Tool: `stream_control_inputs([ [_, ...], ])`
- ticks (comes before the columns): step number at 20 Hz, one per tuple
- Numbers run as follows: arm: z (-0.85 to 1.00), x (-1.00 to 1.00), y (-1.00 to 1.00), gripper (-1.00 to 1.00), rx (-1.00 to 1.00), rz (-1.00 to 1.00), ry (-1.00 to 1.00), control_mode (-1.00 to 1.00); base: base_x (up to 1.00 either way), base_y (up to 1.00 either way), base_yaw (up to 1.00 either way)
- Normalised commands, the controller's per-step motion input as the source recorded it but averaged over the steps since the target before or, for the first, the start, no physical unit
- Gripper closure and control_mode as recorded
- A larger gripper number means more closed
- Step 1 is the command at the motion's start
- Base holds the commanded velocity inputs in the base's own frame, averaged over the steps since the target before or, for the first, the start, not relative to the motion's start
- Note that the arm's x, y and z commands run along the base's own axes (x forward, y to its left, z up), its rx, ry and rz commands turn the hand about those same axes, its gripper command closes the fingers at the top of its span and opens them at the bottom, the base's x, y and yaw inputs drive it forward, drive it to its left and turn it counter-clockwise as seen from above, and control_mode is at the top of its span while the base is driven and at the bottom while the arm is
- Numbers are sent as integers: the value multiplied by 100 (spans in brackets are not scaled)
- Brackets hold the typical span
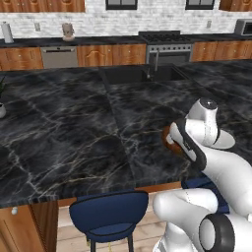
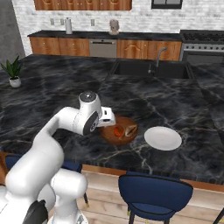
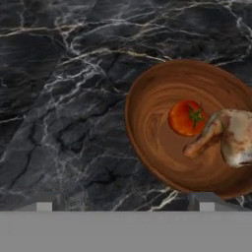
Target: Pick the chicken drumstick and tomato from their plates and place them in the bowl. Then put the bowl in the fridge.
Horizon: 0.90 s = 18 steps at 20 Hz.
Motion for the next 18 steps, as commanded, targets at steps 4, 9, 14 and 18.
stream_control_inputs([
  [4, -11, 19, 8, -100, -10, 1, 4, -100, 0, 0, 0],
  [9, -28, 16, 0, -100, -22, -12, -2, -100, 0, 0, 0],
  [14, -43, 6, 0, -100, -6, -17, -18, -100, 0, 0, 0],
  [18, -29, 15, 0, -100, 0, -11, -4, -100, 0, 0, 0],
])
